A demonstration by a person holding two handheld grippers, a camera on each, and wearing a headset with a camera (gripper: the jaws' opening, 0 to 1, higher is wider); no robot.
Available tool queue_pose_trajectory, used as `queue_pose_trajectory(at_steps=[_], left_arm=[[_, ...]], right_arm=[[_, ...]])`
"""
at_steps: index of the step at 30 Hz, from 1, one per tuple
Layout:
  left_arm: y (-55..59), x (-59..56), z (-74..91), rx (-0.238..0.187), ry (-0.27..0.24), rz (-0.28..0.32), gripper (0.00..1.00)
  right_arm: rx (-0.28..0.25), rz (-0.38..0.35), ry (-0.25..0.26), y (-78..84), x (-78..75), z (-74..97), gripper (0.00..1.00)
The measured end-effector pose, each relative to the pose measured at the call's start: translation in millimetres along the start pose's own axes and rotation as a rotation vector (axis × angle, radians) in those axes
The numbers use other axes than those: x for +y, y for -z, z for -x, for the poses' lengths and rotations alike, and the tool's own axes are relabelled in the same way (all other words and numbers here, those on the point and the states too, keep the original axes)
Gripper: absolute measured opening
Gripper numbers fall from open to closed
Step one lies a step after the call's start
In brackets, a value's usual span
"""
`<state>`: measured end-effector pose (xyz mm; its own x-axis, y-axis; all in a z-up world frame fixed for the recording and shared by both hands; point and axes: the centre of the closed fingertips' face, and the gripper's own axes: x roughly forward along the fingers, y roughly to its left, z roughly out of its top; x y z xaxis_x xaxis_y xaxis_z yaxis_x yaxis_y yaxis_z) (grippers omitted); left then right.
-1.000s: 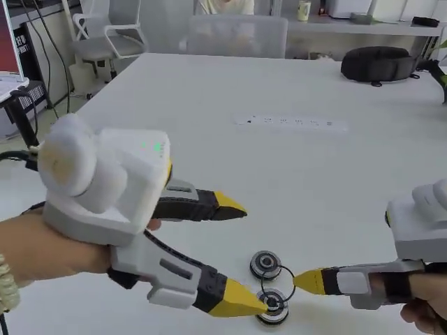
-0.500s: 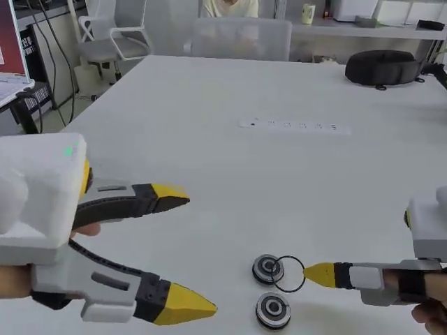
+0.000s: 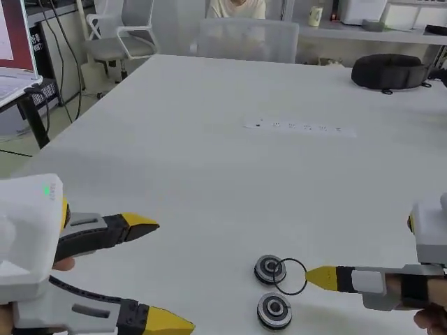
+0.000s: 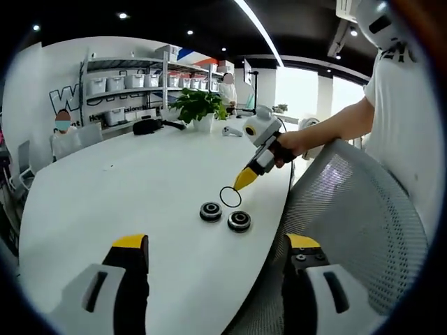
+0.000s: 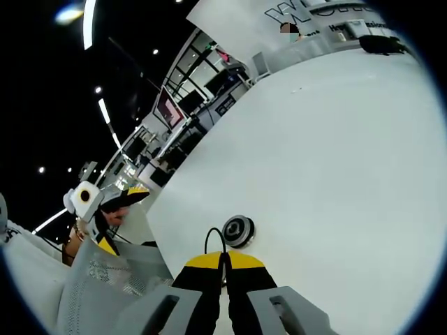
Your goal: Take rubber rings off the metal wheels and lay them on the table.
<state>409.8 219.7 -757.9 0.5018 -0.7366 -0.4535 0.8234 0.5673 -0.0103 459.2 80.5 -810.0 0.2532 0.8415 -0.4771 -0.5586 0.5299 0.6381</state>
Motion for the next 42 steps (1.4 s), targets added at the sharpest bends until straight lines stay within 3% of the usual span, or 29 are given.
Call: queue_pose_trajectory(at_steps=[4,20,24,28,42], left_arm=[[7.2,-4.5,-1.6,0.019,0.011,0.012,0.79],[9.1,-5.1,-1.8,0.013,0.001,0.028,0.86],[5.7,-5.0,-1.4,-0.011,0.001,0.044,0.85],[8.2,-5.1,-1.8,0.003,0.001,0.034,0.85],[9.6,-5.4,-2.3,0.000,0.008,0.058,0.84]], right_arm=[[-0.005,-0.001,0.000,-1.2,-0.1,0.5,0.00],[-0.061,-0.004,-0.006,-15.1,5.1,6.9,0.00],[-0.085,-0.004,-0.007,-21.6,8.9,9.1,0.00],[-0.111,-0.006,-0.011,-28.3,13.1,10.8,0.00],[-0.122,0.018,-0.042,-36.3,31.5,4.3,0.00]])
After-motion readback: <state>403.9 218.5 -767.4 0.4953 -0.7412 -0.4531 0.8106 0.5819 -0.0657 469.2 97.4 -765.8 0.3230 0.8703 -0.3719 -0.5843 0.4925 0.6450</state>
